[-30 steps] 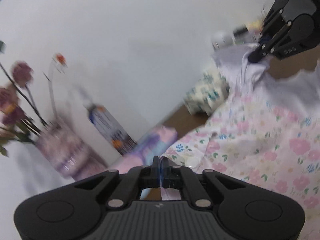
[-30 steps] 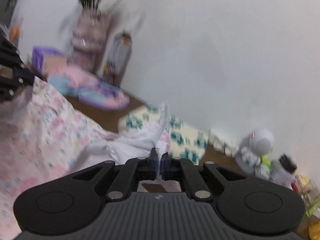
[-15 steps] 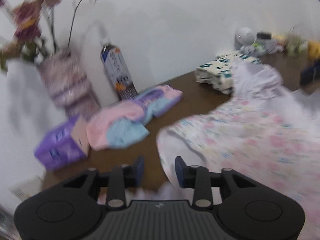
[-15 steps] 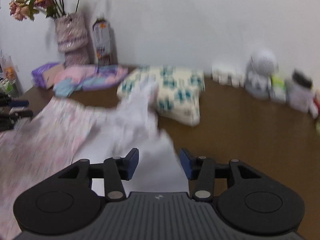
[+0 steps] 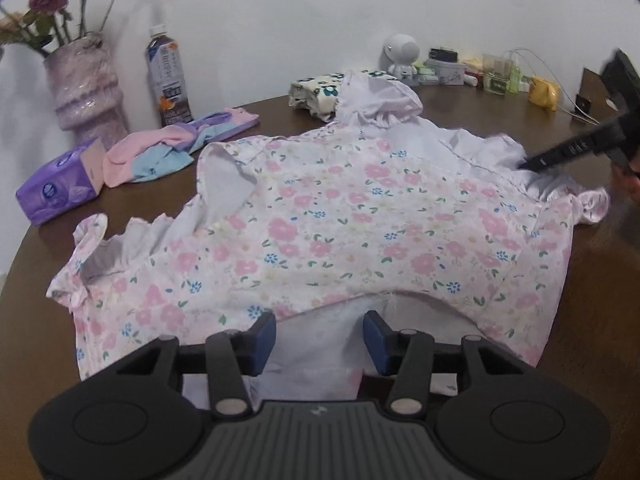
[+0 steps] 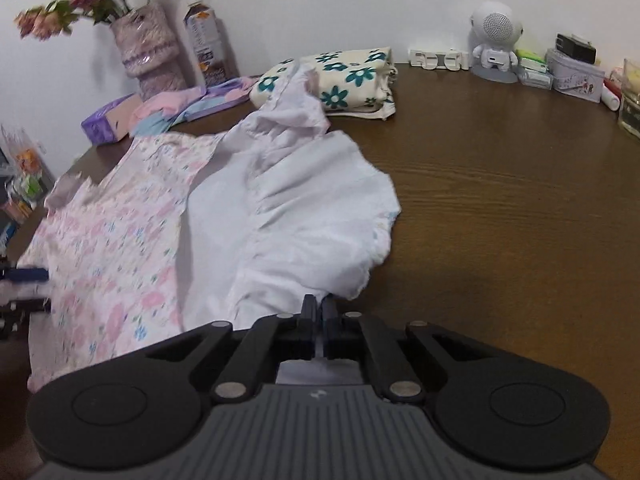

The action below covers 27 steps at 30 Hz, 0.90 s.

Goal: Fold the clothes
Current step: 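Lay the lining down and open both grippers over the garment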

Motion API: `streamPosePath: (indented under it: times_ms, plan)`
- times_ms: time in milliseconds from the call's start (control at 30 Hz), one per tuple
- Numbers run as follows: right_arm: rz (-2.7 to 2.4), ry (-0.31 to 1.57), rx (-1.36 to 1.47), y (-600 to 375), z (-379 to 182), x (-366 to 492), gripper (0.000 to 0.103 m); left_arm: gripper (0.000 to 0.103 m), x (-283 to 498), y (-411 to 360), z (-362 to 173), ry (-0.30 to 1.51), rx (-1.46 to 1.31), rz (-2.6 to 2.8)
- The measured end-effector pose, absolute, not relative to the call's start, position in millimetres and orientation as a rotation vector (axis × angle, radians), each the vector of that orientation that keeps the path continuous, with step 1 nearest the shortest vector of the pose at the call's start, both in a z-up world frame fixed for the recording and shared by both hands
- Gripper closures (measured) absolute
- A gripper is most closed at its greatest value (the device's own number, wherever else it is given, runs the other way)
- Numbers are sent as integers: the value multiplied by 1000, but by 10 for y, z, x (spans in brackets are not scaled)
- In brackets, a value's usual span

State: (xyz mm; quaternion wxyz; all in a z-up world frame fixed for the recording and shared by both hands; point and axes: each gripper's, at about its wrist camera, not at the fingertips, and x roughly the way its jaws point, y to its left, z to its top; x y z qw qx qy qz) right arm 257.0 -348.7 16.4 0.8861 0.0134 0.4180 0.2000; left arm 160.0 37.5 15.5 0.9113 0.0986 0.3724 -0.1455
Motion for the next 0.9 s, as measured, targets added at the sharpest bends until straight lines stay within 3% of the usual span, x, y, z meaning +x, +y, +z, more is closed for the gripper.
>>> streamPosePath:
  times_ms: [133, 200, 500, 567, 667, 733, 800, 900]
  plan:
    - [418, 882, 2, -3476, 201, 2246, 101, 87, 1499, 383, 177, 786, 190, -315]
    - [421, 884, 6, -3509, 214, 2050, 101, 94, 1408, 366, 190, 791, 222, -310]
    - [432, 896, 20, -3639, 240, 1215, 100, 97, 818, 398, 197, 798, 258, -282]
    - [429, 881, 37, -3658, 274, 1123, 98, 93, 749, 403, 219, 792, 251, -274]
    - [405, 819, 79, -3739, 409, 1053, 82, 91, 686, 425, 395, 715, 210, -253]
    - [383, 753, 110, -3797, 538, 1046, 68, 73, 677, 427, 540, 645, 164, -238]
    - [368, 682, 130, -3808, 655, 1073, 65, 56, 704, 388, 622, 592, 125, -233]
    - [401, 627, 152, -3711, 680, 1168, 54, 48, 784, 270, 588, 578, 65, -251]
